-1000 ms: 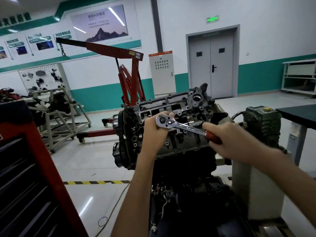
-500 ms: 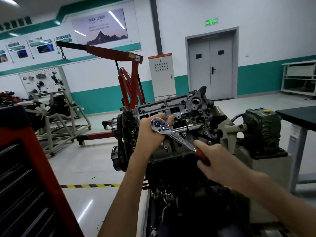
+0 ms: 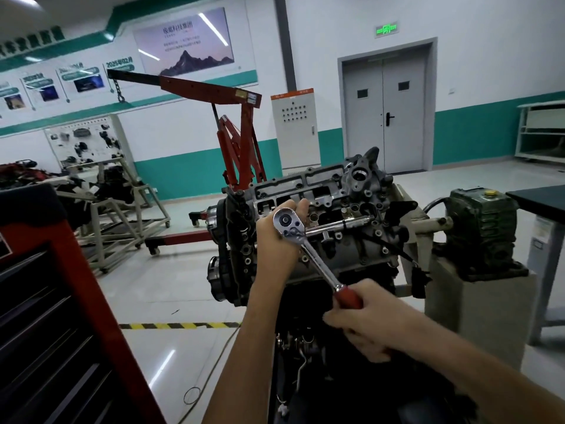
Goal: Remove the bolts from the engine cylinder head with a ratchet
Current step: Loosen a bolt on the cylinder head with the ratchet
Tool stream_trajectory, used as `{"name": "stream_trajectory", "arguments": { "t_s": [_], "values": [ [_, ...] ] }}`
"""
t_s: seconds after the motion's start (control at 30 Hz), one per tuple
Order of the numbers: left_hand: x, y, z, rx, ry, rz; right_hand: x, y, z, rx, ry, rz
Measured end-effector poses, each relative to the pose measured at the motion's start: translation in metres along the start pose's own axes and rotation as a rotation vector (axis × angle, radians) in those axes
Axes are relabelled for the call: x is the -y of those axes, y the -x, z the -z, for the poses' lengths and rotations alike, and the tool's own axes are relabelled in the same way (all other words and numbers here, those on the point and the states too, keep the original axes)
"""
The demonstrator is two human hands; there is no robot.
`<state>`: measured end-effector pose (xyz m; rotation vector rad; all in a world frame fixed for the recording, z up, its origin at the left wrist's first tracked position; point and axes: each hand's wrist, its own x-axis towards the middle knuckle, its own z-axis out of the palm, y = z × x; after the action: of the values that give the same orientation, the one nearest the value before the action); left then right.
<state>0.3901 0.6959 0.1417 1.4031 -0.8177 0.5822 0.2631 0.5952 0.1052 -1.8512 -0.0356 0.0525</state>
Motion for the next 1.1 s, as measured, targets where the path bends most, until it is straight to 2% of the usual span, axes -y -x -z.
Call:
{"name": "stream_trajectory", "arguments": {
  "t_s": [0.1,0.2,0.27,0.4,0.47,0.53,0.57,0.63,0.8,0.87,0.9,1.0,1.1],
  "values": [
    [-0.003,-0.007,0.007,0.139,-0.081,-0.055,0.025,-0.003,0.058,-0.236,0.591,0.144],
    [-0.005,-0.011,0.006,0.214,-0.131,-0.099,0.042,-0.006,0.082,-0.315,0.8,0.237],
    [-0.003,-0.004,0.001,0.146,-0.07,-0.068,0.03,-0.004,0.071,-0.345,0.731,0.231],
    [0.001,0.004,-0.017,-0.087,0.08,0.038,-0.017,-0.001,-0.01,-0.449,0.339,0.245],
    [-0.001,0.001,-0.02,-0.084,0.153,0.06,-0.026,-0.01,-0.051,-0.446,0.078,0.251],
    [-0.003,0.0,-0.019,-0.063,0.119,0.018,-0.025,-0.018,-0.073,-0.429,-0.111,0.242],
    [-0.004,0.0,-0.016,-0.048,0.143,0.018,-0.024,-0.019,-0.074,-0.413,-0.104,0.234],
    [-0.004,0.001,-0.009,0.031,0.157,0.023,-0.021,-0.013,-0.053,-0.392,0.076,0.232],
    [-0.009,-0.019,0.014,0.285,-0.19,-0.12,0.023,-0.004,0.055,-0.276,0.705,0.229],
    [-0.011,-0.016,0.013,0.289,-0.197,-0.121,0.038,-0.005,0.079,-0.3,0.865,0.27],
    [-0.01,-0.011,0.011,0.238,-0.153,-0.099,0.039,-0.005,0.081,-0.314,0.899,0.281],
    [-0.003,0.006,0.002,0.036,0.072,0.002,0.016,0.002,0.043,-0.356,0.715,0.294],
    [-0.003,0.004,-0.008,-0.035,0.181,0.025,-0.018,0.0,-0.025,-0.49,0.374,0.353]
  ]
}}
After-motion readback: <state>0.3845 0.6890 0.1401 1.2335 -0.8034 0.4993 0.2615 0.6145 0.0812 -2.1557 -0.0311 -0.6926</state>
